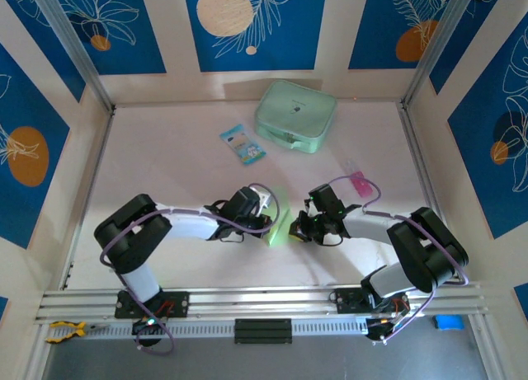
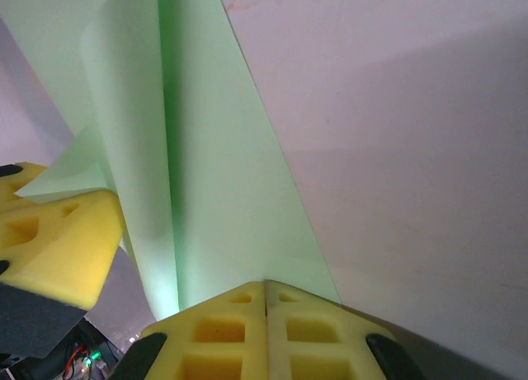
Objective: Fold a paper plane with a square sheet of paper (pick it up from the middle)
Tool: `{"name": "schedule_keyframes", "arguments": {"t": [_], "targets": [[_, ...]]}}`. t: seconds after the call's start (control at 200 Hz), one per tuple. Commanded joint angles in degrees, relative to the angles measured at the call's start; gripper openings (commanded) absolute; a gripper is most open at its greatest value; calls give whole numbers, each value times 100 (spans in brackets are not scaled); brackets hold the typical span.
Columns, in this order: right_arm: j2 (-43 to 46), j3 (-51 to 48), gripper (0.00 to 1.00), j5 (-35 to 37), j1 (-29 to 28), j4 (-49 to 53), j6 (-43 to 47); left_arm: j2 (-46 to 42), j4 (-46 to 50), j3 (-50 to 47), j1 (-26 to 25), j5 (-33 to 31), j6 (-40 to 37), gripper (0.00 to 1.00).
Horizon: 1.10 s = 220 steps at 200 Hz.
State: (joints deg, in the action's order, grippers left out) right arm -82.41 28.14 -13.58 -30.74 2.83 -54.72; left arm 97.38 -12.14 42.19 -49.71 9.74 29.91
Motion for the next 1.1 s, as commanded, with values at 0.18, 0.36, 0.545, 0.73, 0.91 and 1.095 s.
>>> {"name": "schedule_keyframes", "arguments": {"t": [0.18,0.36,0.545,0.73,0.91,1.095], "targets": [[-189,-73,0,205,-59,511,-51,-97,-163,-54,45,-99,-73,2],[-190,-76,0,198,-64,512,-48,-55,-63,6,43,-175,-143,2],[-216,-66,0,197,-73,526,-39,-61,-9,26,49,-242,-193,2],[-209,-72,0,198,-73,526,-39,-12,-28,41,51,-198,-205,3],[-221,-55,0,183,-81,535,-35,13,-1,60,50,-248,-221,2],[-216,-53,0,188,-81,535,-23,37,2,70,56,-254,-224,3]]}}
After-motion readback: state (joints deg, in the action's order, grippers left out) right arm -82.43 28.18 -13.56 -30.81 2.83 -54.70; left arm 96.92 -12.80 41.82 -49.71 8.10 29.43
